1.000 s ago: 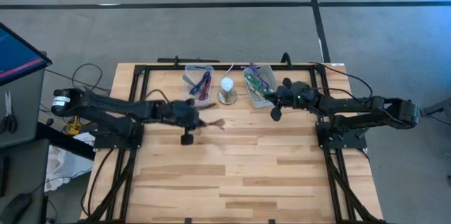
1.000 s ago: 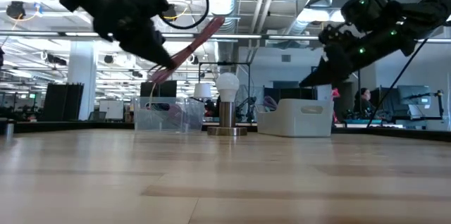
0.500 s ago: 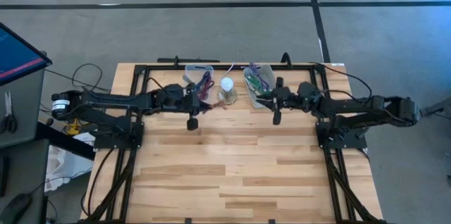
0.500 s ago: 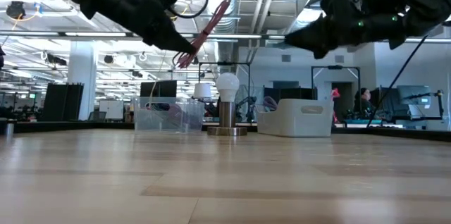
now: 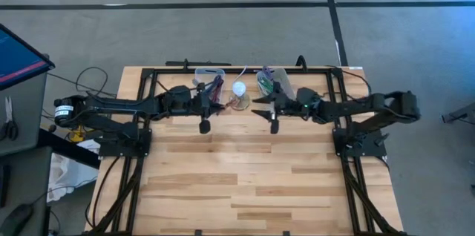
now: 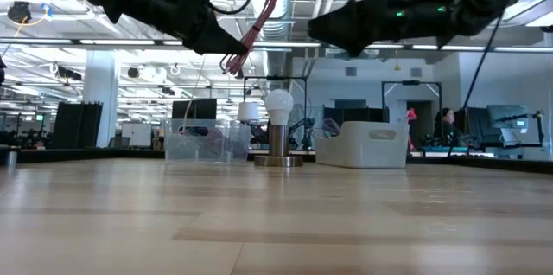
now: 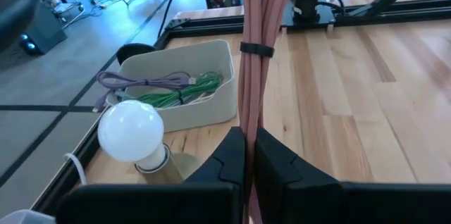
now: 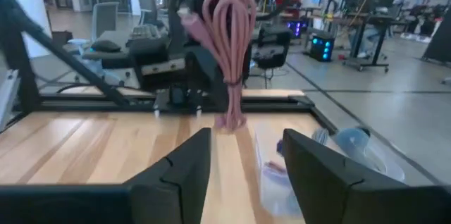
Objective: Pick & Place USB Port
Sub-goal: Put the pink charger cable into the gray bin
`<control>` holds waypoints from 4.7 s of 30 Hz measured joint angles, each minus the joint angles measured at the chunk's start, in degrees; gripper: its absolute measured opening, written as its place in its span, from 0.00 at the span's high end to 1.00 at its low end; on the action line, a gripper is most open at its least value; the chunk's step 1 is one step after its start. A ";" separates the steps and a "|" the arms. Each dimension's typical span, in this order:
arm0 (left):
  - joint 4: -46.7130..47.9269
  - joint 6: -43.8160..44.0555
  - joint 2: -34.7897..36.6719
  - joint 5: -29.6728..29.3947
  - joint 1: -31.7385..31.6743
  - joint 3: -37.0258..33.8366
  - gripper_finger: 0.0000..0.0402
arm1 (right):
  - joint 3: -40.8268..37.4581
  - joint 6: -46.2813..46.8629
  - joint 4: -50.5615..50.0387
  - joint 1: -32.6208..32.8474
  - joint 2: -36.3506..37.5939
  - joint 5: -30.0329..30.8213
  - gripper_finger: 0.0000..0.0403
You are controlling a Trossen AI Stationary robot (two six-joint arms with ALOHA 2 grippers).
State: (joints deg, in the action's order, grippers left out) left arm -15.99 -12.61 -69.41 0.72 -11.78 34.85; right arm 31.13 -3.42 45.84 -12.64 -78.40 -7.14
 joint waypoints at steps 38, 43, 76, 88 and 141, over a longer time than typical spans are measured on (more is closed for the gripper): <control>-1.54 0.03 0.02 -2.88 0.03 0.02 0.98 | 15.85 -0.06 6.65 1.75 -15.49 -3.37 0.66; -1.51 1.38 0.02 -2.93 0.05 0.02 0.98 | 15.85 -0.11 8.09 1.75 -15.49 -3.30 0.71; -1.97 1.41 0.00 -2.72 -0.01 0.02 0.98 | 15.85 0.47 8.42 -1.03 -15.68 -4.37 0.98; -4.13 1.29 0.00 -2.00 0.03 0.02 0.98 | 15.85 1.64 6.70 -0.87 -15.79 -4.39 0.72; 18.60 -3.46 14.73 -4.12 -0.29 0.00 0.91 | 5.58 -5.58 -7.89 -10.14 -0.52 2.87 0.98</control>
State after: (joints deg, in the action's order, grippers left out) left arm 2.61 -16.07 -54.68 -3.40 -12.07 34.85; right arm 36.71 -9.00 37.95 -22.79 -78.92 -4.27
